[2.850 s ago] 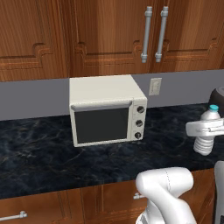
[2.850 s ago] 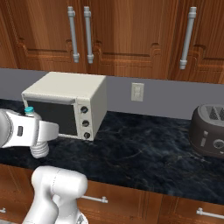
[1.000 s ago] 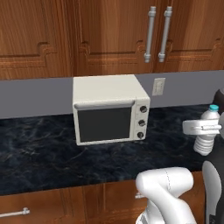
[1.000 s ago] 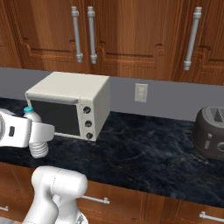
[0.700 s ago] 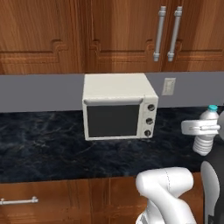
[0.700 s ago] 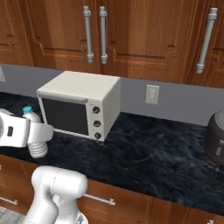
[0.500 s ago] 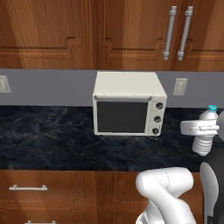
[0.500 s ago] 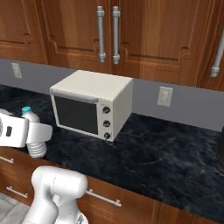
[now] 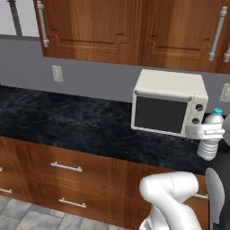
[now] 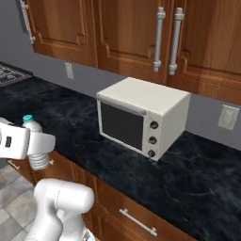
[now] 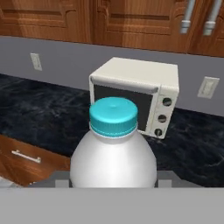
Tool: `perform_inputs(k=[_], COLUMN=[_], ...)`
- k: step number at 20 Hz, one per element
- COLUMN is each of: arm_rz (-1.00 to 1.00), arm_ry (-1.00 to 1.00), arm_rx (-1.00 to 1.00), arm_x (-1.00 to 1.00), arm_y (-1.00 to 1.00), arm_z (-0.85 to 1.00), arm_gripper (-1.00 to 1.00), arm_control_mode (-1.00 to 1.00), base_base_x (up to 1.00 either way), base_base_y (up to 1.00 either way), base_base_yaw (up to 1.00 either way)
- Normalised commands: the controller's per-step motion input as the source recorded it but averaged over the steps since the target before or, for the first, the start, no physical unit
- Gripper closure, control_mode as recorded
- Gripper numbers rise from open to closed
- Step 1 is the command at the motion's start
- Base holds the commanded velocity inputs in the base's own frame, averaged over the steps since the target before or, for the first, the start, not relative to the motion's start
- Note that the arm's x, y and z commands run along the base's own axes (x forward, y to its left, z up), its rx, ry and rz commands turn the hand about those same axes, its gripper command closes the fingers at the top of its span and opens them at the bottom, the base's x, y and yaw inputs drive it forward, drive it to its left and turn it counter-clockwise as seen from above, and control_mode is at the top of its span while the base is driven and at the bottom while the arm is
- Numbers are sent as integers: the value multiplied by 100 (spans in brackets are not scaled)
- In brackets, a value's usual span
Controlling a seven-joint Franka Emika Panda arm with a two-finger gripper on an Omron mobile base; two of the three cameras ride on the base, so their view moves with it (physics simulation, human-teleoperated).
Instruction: Take the bottled waters from the counter and place them in the freezer to freeze. Close the freezer door after placing the bottles.
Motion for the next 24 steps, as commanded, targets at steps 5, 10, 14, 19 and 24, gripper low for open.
perform_inputs(k=[5,10,14,19,24], arm_rz=[0,0,0,0,0], arm_ry=[0,0,0,0,0], arm_rx=[0,0,0,0,0], arm_x=[0,0,0,0,0], arm_y=[0,0,0,0,0], arm_z=[0,0,0,0,0], arm_gripper=[100,100,100,100,100], arm_control_mode=[100,100,100,100,100], base_base_x=[-1,0,0,0,0], base_base_y=[42,18,8,6,8], base_base_yaw=[52,60,67,69,72])
